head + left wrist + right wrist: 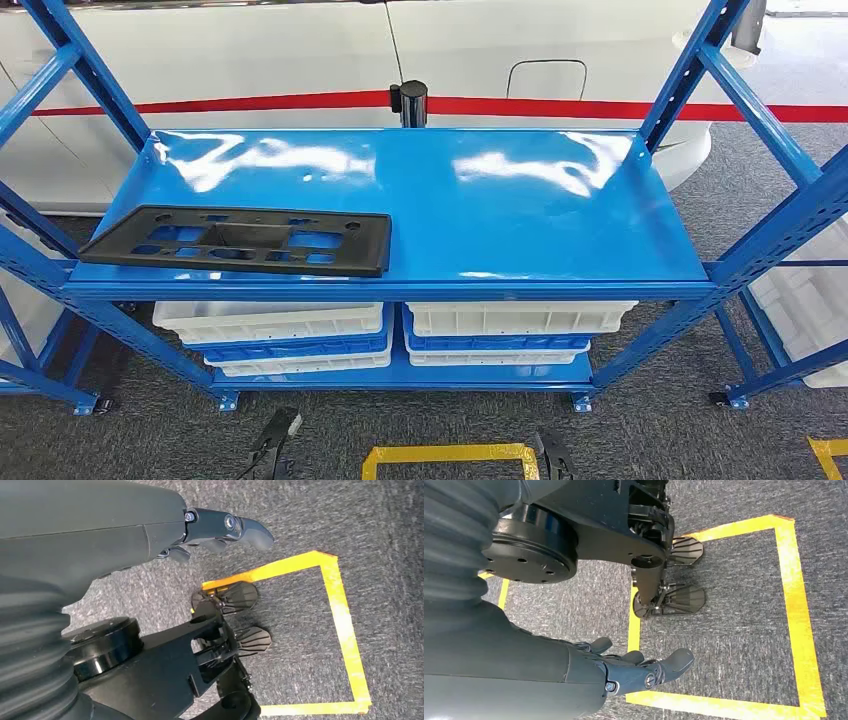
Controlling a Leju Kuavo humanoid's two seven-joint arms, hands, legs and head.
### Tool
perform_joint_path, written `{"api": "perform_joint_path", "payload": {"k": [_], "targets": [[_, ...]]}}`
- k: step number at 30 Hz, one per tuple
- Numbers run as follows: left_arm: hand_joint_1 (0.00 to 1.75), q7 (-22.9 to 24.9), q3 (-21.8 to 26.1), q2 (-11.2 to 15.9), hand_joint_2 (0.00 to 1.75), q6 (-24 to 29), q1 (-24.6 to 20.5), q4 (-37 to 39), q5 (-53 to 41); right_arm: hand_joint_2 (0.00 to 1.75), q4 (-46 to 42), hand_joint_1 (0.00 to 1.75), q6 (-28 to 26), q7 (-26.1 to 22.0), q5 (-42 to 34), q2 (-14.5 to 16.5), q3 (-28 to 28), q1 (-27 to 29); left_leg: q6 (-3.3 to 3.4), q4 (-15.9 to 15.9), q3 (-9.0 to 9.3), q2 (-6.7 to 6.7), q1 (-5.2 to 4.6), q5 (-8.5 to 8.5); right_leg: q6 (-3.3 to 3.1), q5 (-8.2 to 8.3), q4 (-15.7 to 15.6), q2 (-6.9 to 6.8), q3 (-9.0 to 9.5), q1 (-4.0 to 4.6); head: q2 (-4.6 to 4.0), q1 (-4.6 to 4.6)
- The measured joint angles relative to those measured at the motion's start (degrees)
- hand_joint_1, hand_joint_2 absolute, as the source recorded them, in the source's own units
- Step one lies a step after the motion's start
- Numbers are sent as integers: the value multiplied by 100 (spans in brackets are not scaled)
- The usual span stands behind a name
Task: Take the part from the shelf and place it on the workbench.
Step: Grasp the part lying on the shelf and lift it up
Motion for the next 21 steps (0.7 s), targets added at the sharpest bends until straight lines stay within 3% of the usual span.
{"api": "perform_joint_path", "payload": {"k": [10,17,21], "targets": [[0,41,7,8,175,3,3,57,-73,175,2,0,40,24,68,0,-16,0,0,0,0,0,0,0,0,0,0,0,0,0,0,0],[0,-181,-210,34,175,-124,-149,56,-697,175,3,0,99,35,149,-1,-16,-2,0,0,1,1,0,0,0,0,0,0,-1,0,0,-1],[0,-503,-589,37,175,-386,-355,3,-1469,175,3,0,154,52,233,-8,-16,-8,1,1,1,-5,-1,3,0,0,0,-3,-2,-1,0,-2]]}}
